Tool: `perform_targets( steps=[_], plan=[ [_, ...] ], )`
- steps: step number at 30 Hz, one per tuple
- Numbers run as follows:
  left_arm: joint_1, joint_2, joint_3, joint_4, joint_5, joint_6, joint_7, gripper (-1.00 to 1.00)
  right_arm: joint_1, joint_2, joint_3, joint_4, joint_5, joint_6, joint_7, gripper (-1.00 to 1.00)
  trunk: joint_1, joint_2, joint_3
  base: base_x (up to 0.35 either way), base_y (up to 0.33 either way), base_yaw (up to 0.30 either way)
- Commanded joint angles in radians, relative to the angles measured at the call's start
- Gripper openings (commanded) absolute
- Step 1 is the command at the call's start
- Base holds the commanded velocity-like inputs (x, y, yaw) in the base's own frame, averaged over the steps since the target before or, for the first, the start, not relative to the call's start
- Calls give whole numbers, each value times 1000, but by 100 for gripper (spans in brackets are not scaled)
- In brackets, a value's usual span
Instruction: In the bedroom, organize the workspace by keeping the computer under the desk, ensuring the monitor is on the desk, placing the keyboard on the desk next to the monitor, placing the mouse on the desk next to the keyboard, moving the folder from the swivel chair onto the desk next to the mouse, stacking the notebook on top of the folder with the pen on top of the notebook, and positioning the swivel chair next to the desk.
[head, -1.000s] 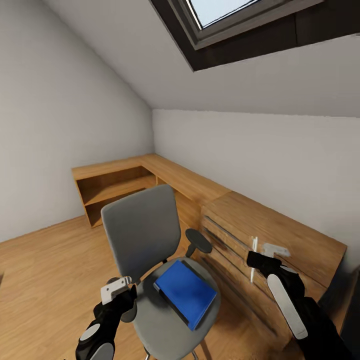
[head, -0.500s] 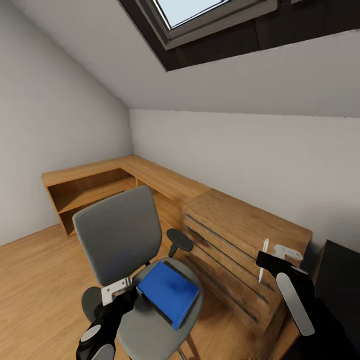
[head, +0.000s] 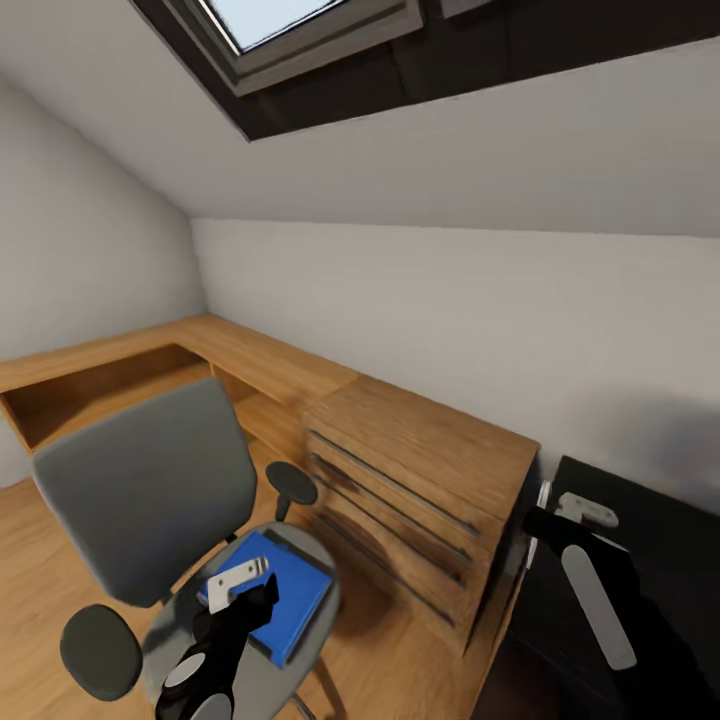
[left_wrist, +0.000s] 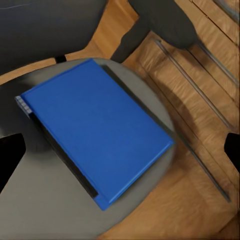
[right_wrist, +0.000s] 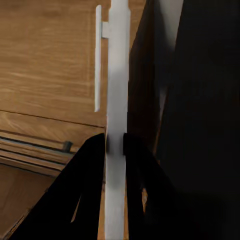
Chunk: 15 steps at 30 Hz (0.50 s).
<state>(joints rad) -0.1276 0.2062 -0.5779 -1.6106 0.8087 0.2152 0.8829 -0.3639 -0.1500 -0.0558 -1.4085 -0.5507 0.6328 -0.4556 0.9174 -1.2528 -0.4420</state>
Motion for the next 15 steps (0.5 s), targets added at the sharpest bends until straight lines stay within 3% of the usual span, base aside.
perform_targets(
  steps=[1,8,15],
  plan=[
    [-1,1,-2,-2,3,5,7,100,-1,0,0,4,-12,1,-8,-100,0,-1,-1,0,-66,-268],
    [-1,1,-2,-6,1,0,9,100,-1,-1,-1,63,-11,-3,-6,-100,0,-1,-2,0,-9,-247],
    [-1,-2,2,-9,1,-2,10,100,-2,-2,-3,99,-11,-3,-3,-100,0,-1,-3,0,0,-53]
  ],
)
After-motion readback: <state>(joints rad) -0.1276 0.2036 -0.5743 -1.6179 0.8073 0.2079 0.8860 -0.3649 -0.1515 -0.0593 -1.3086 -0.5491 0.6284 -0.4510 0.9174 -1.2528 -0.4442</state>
